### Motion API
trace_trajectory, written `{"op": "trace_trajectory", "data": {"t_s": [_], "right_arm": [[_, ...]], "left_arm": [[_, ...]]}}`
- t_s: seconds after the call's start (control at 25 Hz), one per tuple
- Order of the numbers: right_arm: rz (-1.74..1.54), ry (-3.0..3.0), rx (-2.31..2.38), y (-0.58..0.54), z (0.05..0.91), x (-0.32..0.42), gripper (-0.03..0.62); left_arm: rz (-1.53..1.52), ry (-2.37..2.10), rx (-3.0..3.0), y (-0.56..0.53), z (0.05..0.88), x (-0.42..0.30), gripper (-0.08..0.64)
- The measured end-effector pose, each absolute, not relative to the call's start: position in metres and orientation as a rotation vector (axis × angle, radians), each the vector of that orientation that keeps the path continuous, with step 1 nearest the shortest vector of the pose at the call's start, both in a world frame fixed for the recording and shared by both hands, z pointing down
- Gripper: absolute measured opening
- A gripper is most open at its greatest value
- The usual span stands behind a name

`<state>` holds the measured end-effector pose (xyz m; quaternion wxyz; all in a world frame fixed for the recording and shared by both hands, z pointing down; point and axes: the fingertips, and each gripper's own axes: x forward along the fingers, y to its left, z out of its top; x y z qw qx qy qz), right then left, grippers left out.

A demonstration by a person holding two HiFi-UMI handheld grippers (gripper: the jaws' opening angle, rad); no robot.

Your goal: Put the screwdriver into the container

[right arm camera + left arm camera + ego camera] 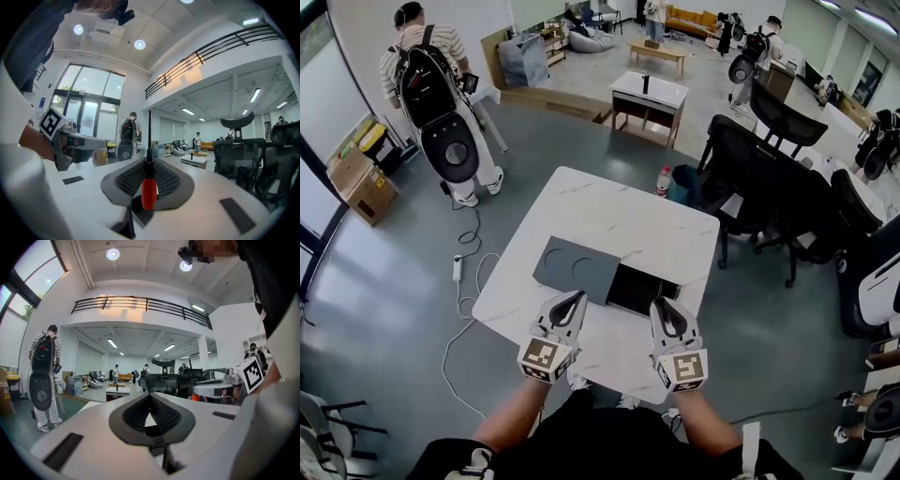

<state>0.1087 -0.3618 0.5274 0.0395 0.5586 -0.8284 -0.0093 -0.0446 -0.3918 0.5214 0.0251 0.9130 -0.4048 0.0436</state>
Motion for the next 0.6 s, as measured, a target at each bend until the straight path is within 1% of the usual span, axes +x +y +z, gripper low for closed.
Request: {"op": "trace_trajectory", "data": {"t_s": [0.32,0.6], "right_arm": [[-0.014,-2.375,1.678,-0.388,0.583,0.115,0.072],[0.033,-2.191,1.506,-0.407,0.658,0.119,0.072]], "left_arm": [[0.132,-1.212,2.81,-0.407,0.534,-0.058,0.006],[0.128,-1.18,2.821,-0.417,0.537,-0.056,0.006]]}}
